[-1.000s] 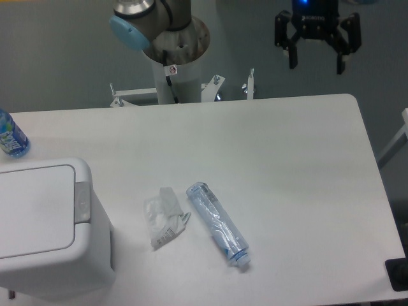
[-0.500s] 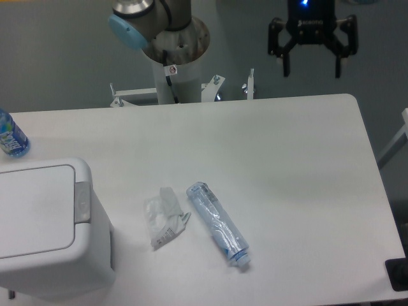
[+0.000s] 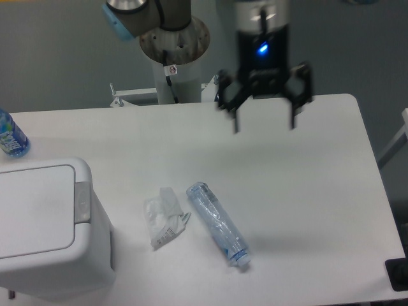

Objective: Open the trash can
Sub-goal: 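Lower the open gripper onto the lid edge of the white trash bin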

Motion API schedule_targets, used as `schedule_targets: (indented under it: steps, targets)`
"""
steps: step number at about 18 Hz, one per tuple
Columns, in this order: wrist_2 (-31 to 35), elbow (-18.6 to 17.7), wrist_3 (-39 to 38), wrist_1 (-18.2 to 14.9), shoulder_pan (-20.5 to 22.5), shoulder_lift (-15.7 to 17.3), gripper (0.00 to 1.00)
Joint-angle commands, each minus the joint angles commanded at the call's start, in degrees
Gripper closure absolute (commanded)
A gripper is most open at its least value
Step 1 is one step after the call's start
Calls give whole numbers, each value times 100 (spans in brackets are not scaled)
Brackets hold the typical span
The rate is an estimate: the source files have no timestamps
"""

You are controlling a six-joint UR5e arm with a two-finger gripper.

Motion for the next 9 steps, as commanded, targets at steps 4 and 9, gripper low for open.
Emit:
schedule_targets:
  steps: [4,9]
  targets:
    - [-315,0,-1179,0,-599,-264,0]
    - [-1081,-8,-1638,9,-687,-343,0]
